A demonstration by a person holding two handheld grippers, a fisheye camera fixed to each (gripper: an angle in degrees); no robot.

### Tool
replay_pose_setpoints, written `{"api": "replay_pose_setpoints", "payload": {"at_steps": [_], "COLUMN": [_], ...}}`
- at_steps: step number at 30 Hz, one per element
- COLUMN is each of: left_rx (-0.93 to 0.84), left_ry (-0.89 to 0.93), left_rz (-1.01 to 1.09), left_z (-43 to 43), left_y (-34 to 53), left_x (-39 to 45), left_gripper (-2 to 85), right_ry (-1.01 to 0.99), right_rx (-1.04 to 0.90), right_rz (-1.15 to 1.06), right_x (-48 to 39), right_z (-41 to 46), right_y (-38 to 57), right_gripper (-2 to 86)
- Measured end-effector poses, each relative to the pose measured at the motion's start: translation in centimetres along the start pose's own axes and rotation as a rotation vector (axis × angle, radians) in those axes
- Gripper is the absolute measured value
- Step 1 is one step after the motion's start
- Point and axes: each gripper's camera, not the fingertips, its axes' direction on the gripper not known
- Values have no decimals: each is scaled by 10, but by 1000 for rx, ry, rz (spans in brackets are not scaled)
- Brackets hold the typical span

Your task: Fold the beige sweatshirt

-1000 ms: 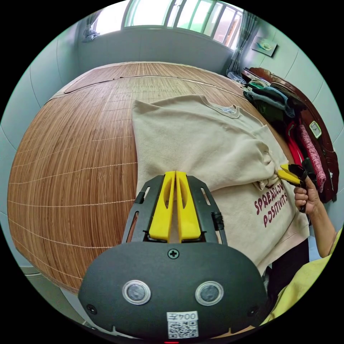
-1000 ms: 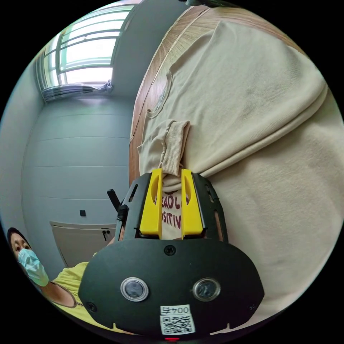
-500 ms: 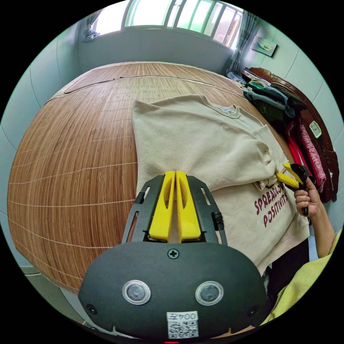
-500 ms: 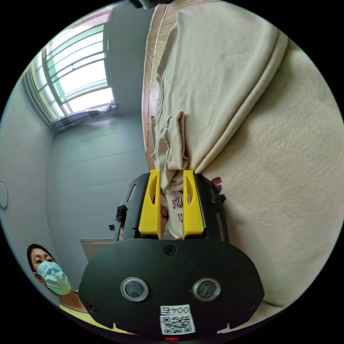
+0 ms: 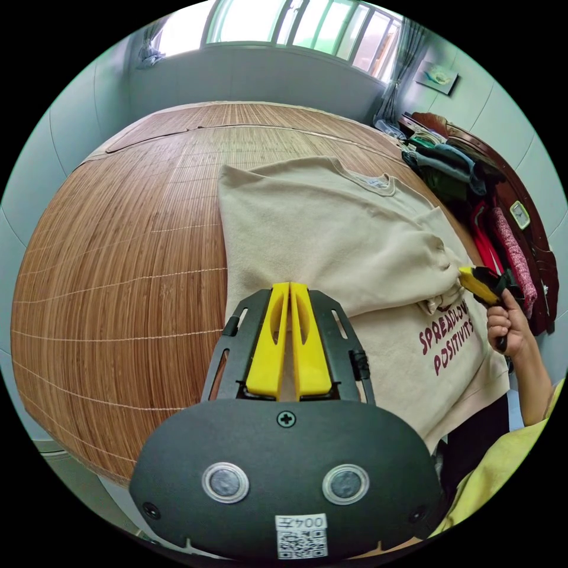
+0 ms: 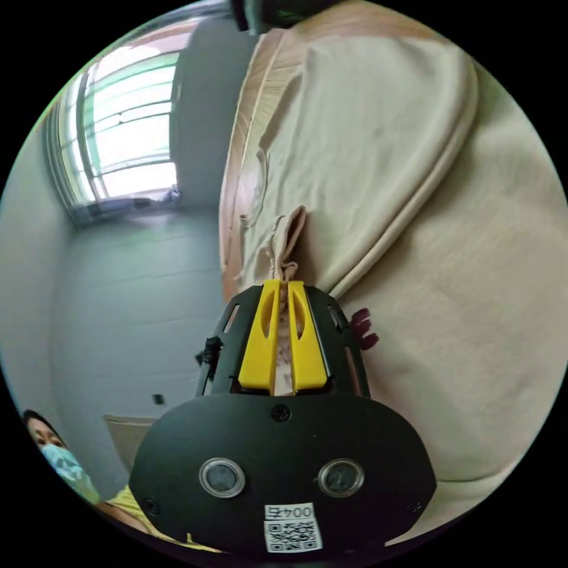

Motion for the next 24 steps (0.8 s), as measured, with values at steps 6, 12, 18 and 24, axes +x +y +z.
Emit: {"api": "replay_pose_setpoints", "payload": {"at_steps": [6, 12, 18, 24], "left_rx": [0, -3, 36, -36], "left_ry": [7, 54, 76, 28], "left_rz": [-3, -27, -3, -149], "left_z": [1, 1, -29, -20], "left_y": [-3, -8, -30, -56], "left_x": [-3, -11, -26, -68], "left_gripper": [9, 12, 33, 95], "right_ry": [77, 250, 432, 597], "right_rx": [-81, 2, 94, 71], "right_rz": [-116, -343, -407, -354], "right_x": [-14, -54, -66, -60], "right_z": [15, -17, -53, -50], "right_y": [13, 17, -35, -80], "right_gripper": [37, 73, 97, 113]}}
